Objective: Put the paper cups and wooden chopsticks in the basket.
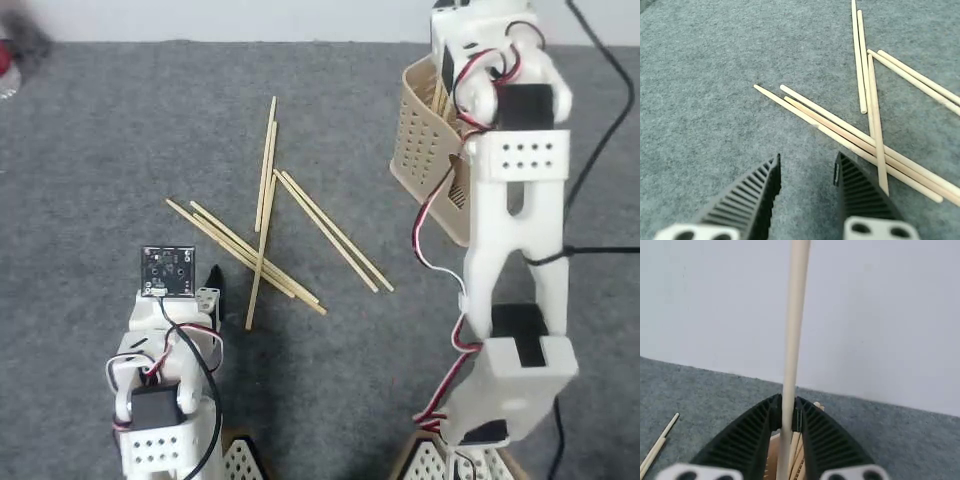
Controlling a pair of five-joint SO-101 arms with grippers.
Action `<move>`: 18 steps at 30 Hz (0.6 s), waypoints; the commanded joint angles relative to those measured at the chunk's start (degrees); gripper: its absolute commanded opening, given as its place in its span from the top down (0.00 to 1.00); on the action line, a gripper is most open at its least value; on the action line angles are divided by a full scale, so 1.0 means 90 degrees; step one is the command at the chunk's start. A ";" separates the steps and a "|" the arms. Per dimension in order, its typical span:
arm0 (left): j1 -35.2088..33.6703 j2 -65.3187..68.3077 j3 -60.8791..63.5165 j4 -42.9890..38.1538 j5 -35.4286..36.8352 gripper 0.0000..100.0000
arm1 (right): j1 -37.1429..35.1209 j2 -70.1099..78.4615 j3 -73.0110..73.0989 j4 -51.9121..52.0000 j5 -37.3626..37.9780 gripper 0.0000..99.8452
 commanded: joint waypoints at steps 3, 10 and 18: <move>0.0039 -0.0117 -0.0044 -0.0078 -0.0010 0.83 | 0.0142 0.0073 -0.0274 -0.0200 -0.0049 0.99; 0.0039 -0.0117 -0.0044 -0.0078 -0.0010 0.83 | 0.0171 0.0386 -0.0274 -0.0591 -0.0029 0.99; 0.0049 -0.0117 -0.0044 -0.0088 -0.0010 0.83 | 0.0190 0.0591 -0.0283 -0.0415 -0.0020 0.94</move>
